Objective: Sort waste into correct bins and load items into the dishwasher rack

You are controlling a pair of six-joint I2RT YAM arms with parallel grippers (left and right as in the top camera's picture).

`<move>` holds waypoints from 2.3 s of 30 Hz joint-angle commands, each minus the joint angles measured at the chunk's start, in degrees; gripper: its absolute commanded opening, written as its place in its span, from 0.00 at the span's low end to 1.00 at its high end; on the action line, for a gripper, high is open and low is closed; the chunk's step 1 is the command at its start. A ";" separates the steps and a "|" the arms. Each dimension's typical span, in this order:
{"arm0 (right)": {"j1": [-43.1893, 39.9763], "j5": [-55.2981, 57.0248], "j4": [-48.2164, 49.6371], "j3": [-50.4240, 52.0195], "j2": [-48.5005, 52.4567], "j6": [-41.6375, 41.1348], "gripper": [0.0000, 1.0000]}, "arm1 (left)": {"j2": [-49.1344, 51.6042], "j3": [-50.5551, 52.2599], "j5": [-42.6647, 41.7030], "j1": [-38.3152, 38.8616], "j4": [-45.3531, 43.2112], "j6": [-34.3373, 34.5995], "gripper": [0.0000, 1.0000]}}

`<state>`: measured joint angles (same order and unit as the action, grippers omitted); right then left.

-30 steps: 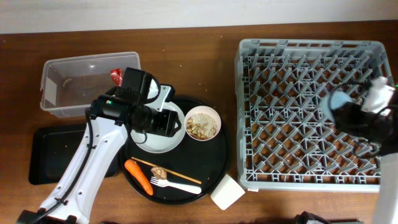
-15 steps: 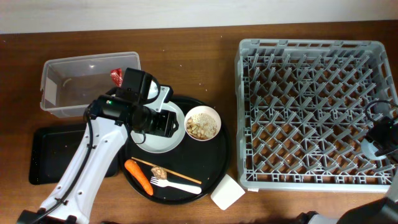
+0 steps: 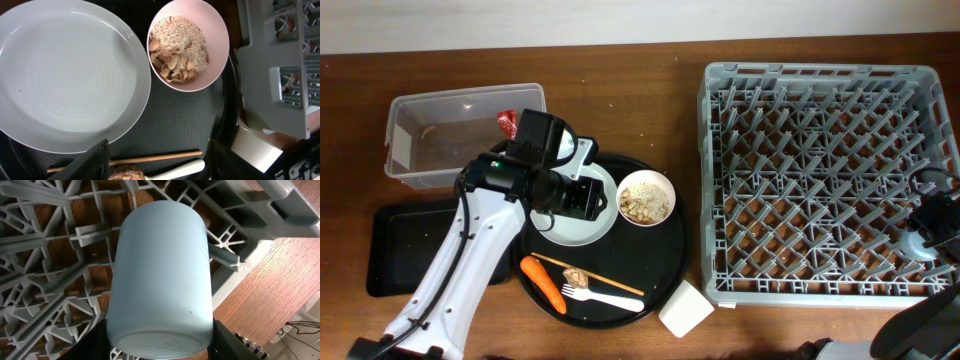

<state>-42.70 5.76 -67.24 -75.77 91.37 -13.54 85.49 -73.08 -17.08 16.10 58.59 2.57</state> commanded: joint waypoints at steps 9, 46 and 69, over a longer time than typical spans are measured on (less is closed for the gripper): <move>0.28 -7.72 -6.51 -6.43 -0.61 -0.26 0.36 | -0.22 -0.15 0.39 -0.24 0.02 -0.87 0.62; 0.31 -10.08 -7.91 -5.77 2.58 0.57 0.79 | -0.22 -0.15 0.39 -0.24 0.04 -0.87 0.63; 43.47 -34.64 -23.43 -0.74 -8.66 31.28 0.74 | -0.22 -0.15 -2.14 1.09 0.24 -0.90 0.68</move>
<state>-4.86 -28.62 -90.24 -79.13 82.94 15.68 85.49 -73.08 -18.44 17.10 58.61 2.57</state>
